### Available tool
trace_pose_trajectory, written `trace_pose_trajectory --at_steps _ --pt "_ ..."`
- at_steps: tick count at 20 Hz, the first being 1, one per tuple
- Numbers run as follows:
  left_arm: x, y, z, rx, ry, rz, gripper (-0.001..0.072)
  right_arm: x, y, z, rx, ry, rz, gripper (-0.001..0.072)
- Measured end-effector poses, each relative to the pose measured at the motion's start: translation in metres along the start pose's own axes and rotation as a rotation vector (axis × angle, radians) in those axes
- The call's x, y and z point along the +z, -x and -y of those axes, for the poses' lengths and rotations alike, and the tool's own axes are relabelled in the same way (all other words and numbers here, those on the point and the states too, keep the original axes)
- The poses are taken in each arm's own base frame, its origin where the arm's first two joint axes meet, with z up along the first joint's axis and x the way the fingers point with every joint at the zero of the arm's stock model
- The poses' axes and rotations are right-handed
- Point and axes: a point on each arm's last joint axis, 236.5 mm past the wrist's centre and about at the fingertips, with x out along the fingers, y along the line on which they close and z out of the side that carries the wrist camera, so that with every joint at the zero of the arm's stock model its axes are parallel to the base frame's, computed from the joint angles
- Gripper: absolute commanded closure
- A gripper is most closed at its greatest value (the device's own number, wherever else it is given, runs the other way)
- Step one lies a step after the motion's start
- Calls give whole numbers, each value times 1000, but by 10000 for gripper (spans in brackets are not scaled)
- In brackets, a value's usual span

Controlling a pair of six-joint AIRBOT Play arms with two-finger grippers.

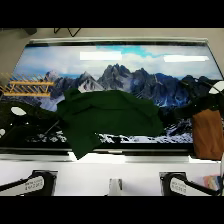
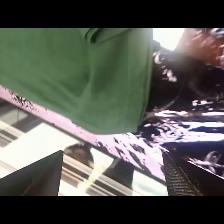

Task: Fold the shirts.

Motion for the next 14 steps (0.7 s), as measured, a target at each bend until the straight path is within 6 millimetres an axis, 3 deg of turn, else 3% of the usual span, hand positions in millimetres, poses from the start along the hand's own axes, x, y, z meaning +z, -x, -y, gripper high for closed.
trace_pose_trajectory --at_steps 1,2,3,8,13,14 --pt "5 -4 1 7 -8 25 484 -4 -6 -1 2 2 -19 36" --pt "8 -6 2 12 -12 41 610 -10 -12 -1 2 -3 -38 37" --pt "9 -8 2 15 -9 50 672 -16 -18 -1 6 -10 -54 37" --pt "8 -7 10 15 -26 62 672 -37 -62 -8 58 -81 -93 50" --pt "3 6 25 -12 -55 79 673 -36 -95 -18 147 -165 -72 60" --pt "3 10 29 -18 -63 87 672 -32 -99 -21 167 -180 -62 140"
